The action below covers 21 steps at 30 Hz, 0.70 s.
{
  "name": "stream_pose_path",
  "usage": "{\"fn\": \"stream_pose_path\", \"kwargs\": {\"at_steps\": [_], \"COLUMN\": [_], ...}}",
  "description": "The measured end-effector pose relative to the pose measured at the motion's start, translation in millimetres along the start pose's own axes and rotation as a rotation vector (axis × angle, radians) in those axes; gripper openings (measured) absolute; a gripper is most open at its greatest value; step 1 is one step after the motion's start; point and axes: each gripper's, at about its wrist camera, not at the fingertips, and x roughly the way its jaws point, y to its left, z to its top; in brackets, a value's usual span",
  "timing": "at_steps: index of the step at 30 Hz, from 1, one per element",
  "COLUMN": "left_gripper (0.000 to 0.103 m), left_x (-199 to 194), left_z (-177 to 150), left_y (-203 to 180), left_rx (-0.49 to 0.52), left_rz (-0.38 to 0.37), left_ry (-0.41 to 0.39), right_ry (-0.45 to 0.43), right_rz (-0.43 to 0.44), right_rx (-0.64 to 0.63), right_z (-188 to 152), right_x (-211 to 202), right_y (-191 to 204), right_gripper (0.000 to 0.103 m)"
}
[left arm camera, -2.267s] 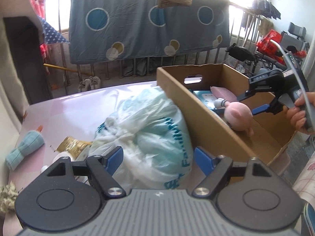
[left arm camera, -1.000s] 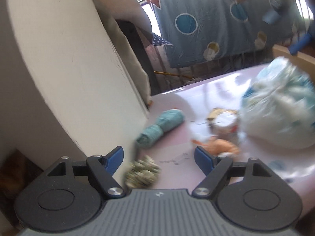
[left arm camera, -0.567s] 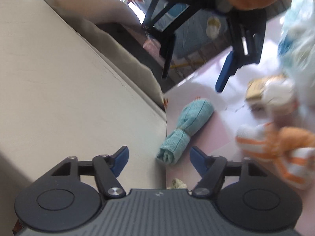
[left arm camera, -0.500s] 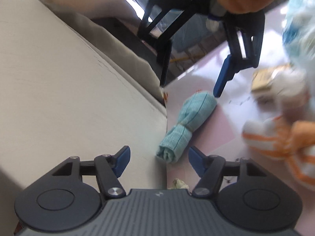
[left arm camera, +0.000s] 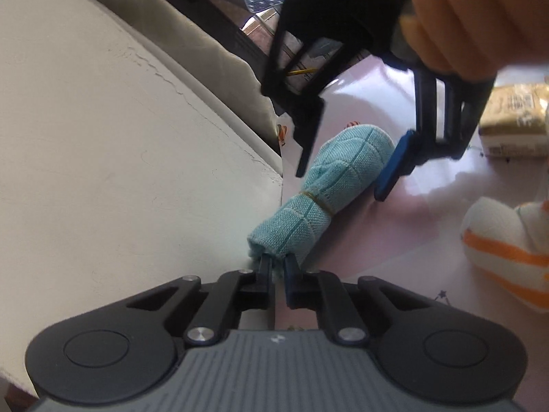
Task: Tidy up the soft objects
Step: 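Close the right tool on the teal rolled towel, then carry the teal towel with the right tool into the box and release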
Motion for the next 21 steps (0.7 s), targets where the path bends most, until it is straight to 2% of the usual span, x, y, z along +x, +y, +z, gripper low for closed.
{"fn": "stream_pose_path", "kwargs": {"at_steps": [5,7,8,11,16,21], "left_gripper": [0.006,0.006,0.006,0.006,0.006,0.006], "left_x": [-9.0,-16.0,-19.8,-39.4,-89.5,-152.0], "left_z": [1.4,1.0,1.0,1.2,-1.8,3.3], "left_y": [-7.5,-8.9,-7.9,-4.3,9.7,23.0], "left_rx": [0.019,0.019,0.02,0.024,-0.02,-0.051], "left_rz": [-0.018,-0.024,-0.027,-0.021,-0.018,-0.026], "left_ry": [-0.023,-0.033,-0.039,-0.08,-0.15,-0.244], "right_ry": [-0.01,-0.017,-0.021,-0.033,-0.047,-0.078], "right_rz": [0.019,0.015,0.01,0.014,0.042,0.097], "right_rx": [0.032,0.032,0.027,-0.012,-0.08,-0.134], "right_z": [1.4,0.8,-0.5,-7.9,-25.5,-52.4], "right_x": [0.7,0.3,-0.7,-11.0,-47.9,-104.7], "right_y": [-6.1,-6.7,-6.4,-0.3,17.7,28.4], "right_gripper": [0.044,0.034,0.026,0.018,0.016,0.015]}}
